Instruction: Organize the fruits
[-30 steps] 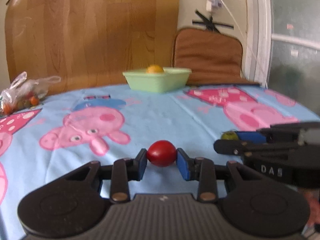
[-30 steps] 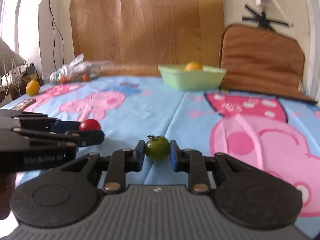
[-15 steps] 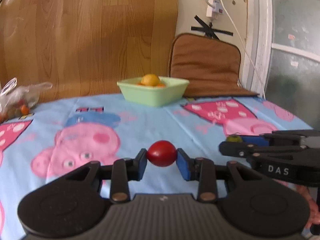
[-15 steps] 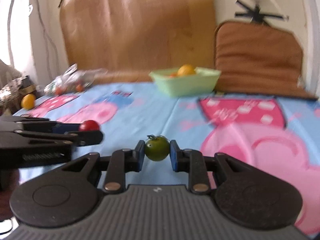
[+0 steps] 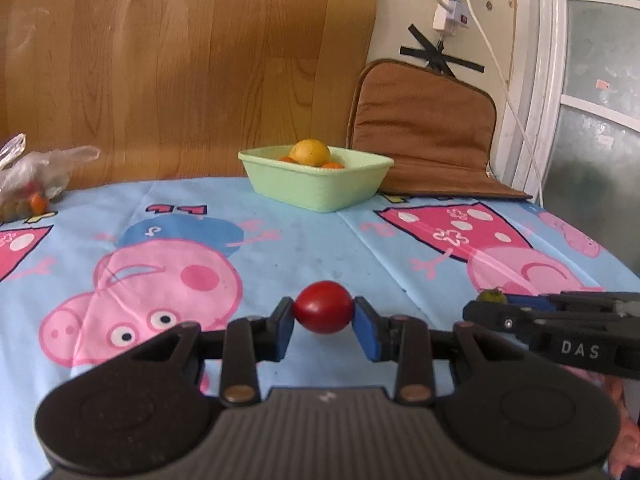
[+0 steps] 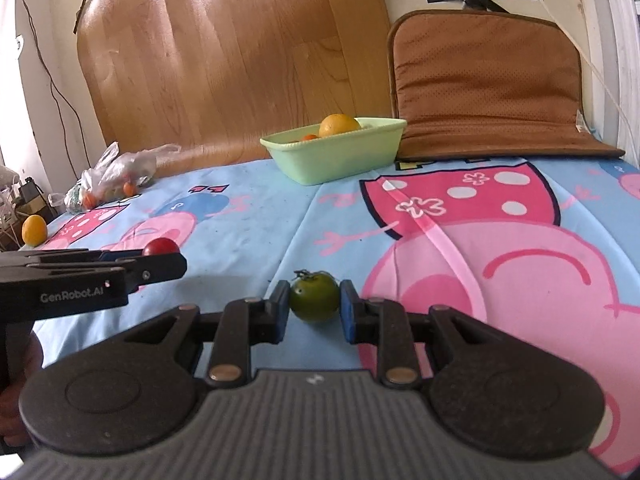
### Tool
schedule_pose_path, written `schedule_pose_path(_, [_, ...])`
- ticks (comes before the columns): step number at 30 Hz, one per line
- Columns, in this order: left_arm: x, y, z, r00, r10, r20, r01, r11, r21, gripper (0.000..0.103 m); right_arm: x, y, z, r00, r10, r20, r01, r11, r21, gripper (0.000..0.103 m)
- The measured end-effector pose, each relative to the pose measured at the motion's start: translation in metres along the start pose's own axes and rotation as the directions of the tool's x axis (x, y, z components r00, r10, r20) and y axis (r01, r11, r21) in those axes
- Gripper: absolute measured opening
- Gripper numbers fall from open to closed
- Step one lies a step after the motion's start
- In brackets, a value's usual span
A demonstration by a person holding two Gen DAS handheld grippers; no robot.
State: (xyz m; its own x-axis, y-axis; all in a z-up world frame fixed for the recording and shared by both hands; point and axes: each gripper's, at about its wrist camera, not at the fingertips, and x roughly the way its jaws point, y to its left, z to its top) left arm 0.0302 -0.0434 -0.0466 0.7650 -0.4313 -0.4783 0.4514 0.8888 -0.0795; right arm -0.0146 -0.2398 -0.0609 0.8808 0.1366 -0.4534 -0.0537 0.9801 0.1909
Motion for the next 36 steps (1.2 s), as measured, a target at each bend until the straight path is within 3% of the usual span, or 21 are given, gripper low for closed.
schedule_pose_path(28, [-0.008, -0.001, 0.0, 0.999, 0.006, 0.034, -0.006, 1.0, 0.002, 0.032, -0.002, -0.005, 0.0, 1.0, 0.007, 0.024, -0.007, 1.0, 0.015, 0.029])
schedule_pose_path(32, [-0.006, -0.002, 0.001, 1.0, 0.003, 0.02, -0.003, 1.0, 0.004, 0.032, -0.004, -0.006, 0.0, 0.999, 0.01, 0.033, -0.01, 1.0, 0.02, 0.029])
schedule_pose_path(36, [0.0, 0.003, 0.011, 0.999, -0.046, -0.024, 0.045, 0.999, -0.019, 0.032, -0.003, -0.013, 0.005, 0.999, 0.035, 0.023, -0.036, 0.998, 0.055, 0.029])
